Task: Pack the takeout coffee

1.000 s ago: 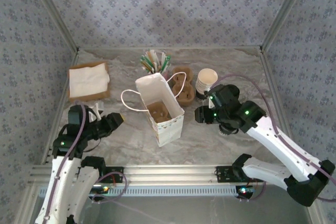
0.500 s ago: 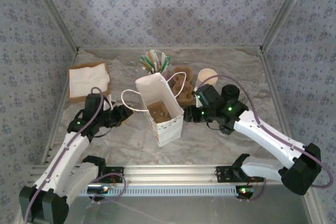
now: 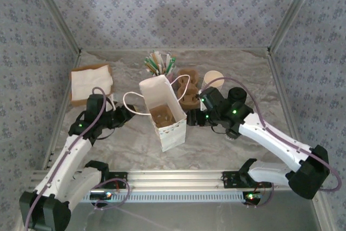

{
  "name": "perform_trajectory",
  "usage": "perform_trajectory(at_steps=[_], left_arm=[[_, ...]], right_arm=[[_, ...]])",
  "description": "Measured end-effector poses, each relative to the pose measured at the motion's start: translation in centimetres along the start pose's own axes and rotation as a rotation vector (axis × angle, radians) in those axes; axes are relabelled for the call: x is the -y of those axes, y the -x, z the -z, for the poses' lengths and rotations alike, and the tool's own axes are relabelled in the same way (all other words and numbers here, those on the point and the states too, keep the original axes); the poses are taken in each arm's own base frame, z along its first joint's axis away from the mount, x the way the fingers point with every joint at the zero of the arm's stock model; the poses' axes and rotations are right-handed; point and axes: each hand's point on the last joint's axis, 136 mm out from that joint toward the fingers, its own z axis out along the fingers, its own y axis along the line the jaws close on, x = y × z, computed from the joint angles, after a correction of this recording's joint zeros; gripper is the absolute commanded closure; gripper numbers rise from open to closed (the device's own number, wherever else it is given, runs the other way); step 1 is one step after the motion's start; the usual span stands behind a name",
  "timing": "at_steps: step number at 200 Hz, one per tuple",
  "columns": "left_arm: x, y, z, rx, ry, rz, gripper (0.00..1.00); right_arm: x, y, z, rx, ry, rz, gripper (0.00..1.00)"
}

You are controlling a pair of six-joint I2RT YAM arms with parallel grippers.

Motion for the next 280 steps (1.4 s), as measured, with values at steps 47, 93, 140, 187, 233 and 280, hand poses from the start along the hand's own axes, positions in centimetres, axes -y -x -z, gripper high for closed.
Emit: perform_trajectory(at_steps=[47, 93, 140, 187, 233, 280], left_arm=[[2.6, 0.7, 4.5, 0.096, -0.021, -0.096, 0.41], [2.6, -0.3, 7.1, 0.111, 0.009, -0.143, 0.20], [3.4, -0.8, 8.7, 0.110, 0.005, -0.176, 0.00], [5.4, -1.3, 10.0, 0.102, -0.046, -0.223, 0.01], [5.8, -2.0, 9.9, 0.073, -0.059, -0.243, 0.01], [5.2, -2.2, 9.3, 0.060, -0.046, -0.236, 0.01]], right_arm=[[2.3, -0.9, 3.9, 0.032, -0.081, -0.024, 0.00], [5.4, -0.9, 7.9, 0.062, -0.243, -0.073, 0.00], [10.5, -1.7, 10.6, 0.068, -0.512, -0.181, 0.00], [14.1, -1.9, 11.6, 0.054, -0.648, -0.307, 0.00], [15.2, -2.1, 10.5, -0.004, -0.602, -0.328, 0.00], [16.1, -2.3, 8.6, -0.086, -0.580, -0.322, 0.04]])
